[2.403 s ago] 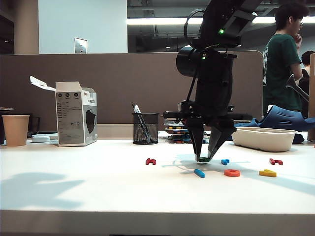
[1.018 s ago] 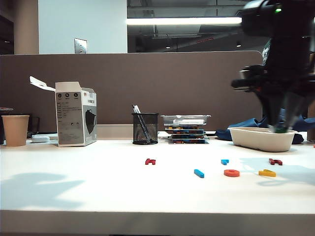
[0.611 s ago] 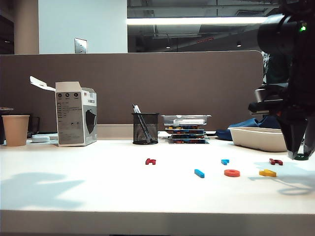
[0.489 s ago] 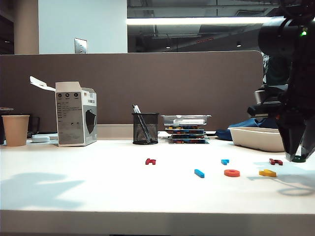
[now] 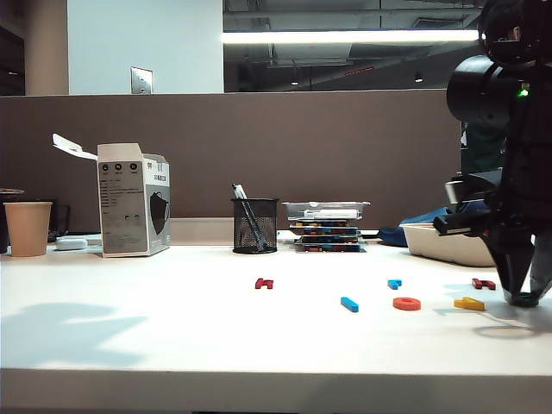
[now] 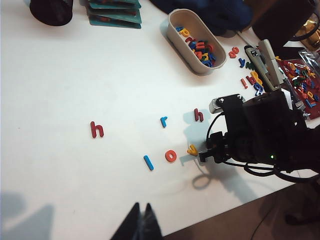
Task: Select the appropriate letters from the row of letter magnets placed on the table to arrange into the word "love".
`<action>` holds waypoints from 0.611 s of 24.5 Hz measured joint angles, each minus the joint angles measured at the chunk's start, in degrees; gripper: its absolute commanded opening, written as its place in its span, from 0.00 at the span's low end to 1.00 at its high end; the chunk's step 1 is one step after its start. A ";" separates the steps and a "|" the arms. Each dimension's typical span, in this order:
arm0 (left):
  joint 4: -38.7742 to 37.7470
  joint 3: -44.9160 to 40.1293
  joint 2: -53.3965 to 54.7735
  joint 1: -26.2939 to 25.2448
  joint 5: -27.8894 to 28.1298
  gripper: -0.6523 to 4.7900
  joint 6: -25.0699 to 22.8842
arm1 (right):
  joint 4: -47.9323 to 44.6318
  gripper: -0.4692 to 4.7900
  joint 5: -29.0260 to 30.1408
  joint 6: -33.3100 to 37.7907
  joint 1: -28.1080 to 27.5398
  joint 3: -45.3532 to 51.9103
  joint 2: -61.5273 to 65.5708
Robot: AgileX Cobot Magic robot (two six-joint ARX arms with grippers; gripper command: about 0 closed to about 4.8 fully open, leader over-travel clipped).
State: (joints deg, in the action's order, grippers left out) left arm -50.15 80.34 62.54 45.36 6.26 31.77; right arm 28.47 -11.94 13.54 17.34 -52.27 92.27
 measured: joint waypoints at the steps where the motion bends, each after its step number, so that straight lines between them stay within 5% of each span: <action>1: 0.02 0.00 0.00 0.00 0.00 0.11 0.00 | 0.11 0.29 -0.57 0.00 0.00 0.00 0.00; 15: 0.00 0.00 0.00 0.00 0.00 0.11 0.00 | 3.13 0.29 -1.25 0.02 -0.02 -0.15 -0.22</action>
State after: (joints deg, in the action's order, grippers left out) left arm -50.15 80.34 62.54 45.36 6.26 31.77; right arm 31.59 -13.19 13.56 17.32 -52.42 92.05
